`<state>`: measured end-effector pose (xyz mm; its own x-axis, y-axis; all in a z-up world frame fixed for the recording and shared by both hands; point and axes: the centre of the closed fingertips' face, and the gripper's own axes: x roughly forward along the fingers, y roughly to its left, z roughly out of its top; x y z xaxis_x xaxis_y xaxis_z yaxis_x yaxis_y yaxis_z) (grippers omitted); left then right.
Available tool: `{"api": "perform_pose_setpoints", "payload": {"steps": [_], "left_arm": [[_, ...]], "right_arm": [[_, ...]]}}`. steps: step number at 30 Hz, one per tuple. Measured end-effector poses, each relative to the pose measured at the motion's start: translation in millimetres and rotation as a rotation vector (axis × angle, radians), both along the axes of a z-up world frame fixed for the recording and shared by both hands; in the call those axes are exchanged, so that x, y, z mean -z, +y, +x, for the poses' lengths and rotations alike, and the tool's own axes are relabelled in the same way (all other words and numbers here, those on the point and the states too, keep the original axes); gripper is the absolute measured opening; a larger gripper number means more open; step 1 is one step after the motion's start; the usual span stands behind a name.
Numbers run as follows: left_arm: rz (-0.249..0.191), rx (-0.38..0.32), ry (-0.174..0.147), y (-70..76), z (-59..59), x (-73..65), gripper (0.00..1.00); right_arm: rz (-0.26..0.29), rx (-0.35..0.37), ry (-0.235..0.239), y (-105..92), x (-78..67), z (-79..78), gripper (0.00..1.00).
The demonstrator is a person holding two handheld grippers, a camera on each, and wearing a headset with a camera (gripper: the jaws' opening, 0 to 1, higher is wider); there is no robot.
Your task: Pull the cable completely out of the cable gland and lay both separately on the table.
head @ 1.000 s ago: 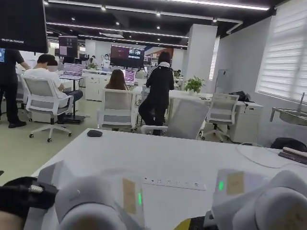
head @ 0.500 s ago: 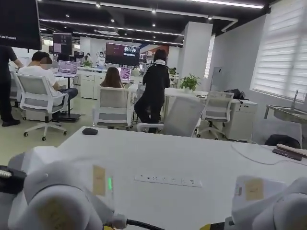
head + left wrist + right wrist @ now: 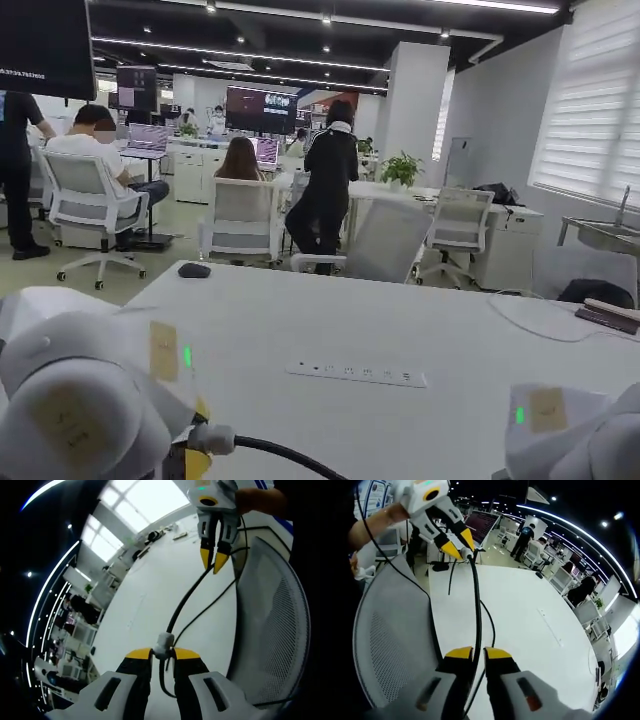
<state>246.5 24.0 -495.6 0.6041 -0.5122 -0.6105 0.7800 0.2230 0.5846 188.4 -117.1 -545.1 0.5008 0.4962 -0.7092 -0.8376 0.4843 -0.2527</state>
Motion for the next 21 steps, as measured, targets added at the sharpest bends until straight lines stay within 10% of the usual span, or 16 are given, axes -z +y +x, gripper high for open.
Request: {"api": "perform_pose_setpoints", "payload": {"steps": [4,11,17,21], "left_arm": [[0.008,-0.022,-0.001,7.7,4.1,1.5,0.16],[0.003,-0.048,0.015,14.2,5.1,7.2,0.16],[-0.011,-0.066,0.004,17.5,8.4,4.7,0.16],[-0.009,-0.077,-0.004,21.0,10.9,2.8,0.16]], "right_arm": [[0.083,-0.030,0.038,-4.7,-10.5,-8.7,0.24],[0.560,0.007,0.055,-29.8,-79.1,-10.8,0.22],[0.458,0.233,0.036,-86.1,-36.9,28.5,0.18],[0.291,0.306,0.121,-120.3,38.9,40.8,0.16]]}}
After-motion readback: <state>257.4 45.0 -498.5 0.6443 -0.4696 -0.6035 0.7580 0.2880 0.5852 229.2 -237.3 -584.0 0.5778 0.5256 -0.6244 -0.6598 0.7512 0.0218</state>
